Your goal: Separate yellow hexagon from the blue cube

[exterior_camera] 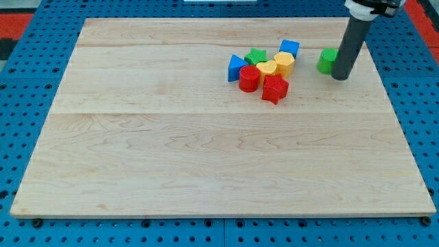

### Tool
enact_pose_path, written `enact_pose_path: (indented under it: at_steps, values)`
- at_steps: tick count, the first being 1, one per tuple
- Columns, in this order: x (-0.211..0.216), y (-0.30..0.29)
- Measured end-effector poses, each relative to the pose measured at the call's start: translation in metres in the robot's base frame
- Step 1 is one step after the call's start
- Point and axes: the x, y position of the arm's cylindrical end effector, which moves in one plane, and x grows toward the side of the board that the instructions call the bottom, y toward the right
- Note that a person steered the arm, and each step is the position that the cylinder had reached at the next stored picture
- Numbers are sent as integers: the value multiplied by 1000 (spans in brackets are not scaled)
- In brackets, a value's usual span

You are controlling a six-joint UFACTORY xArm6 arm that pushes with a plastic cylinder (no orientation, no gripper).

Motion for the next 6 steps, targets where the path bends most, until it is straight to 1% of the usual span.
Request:
enact_pose_path:
  at_steps: [1, 2, 3, 4, 5, 6]
  values:
    - [-31, 0]
    - [-49, 4]
    - [-32, 3]
    - [-25, -46]
    - [-33, -92]
    - [-55, -93]
